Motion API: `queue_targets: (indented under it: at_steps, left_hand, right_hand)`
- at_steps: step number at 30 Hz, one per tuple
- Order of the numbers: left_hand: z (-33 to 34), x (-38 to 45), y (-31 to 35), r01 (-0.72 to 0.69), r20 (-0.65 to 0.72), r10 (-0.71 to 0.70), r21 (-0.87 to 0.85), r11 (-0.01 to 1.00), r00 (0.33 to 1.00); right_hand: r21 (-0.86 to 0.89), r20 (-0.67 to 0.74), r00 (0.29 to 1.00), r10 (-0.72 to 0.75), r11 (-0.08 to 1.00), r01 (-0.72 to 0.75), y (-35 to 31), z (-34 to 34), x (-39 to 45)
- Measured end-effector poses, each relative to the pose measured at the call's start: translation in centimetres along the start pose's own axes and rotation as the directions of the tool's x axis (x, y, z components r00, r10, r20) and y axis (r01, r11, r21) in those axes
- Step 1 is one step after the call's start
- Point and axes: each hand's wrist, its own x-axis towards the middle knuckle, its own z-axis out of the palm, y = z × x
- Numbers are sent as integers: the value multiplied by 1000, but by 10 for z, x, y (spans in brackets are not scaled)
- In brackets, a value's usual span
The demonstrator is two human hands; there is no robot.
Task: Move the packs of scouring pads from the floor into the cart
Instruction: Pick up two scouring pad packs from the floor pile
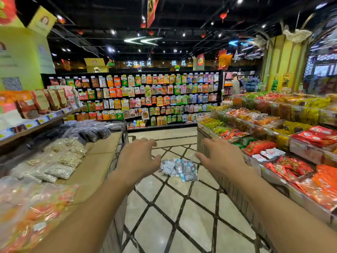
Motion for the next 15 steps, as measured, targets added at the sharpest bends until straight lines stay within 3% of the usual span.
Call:
queue_targets:
  at_steps: [5,15]
  left_hand:
    - [32,60,-36,-14,-62,10,-69,998,998]
    - [132,200,-77,-105,-6,104,-39,994,995]
  right_hand:
    - [22,-27,999,26,999,-25,-9,36,70]
    - [-76,27,999,46,996,-44,12,113,194]
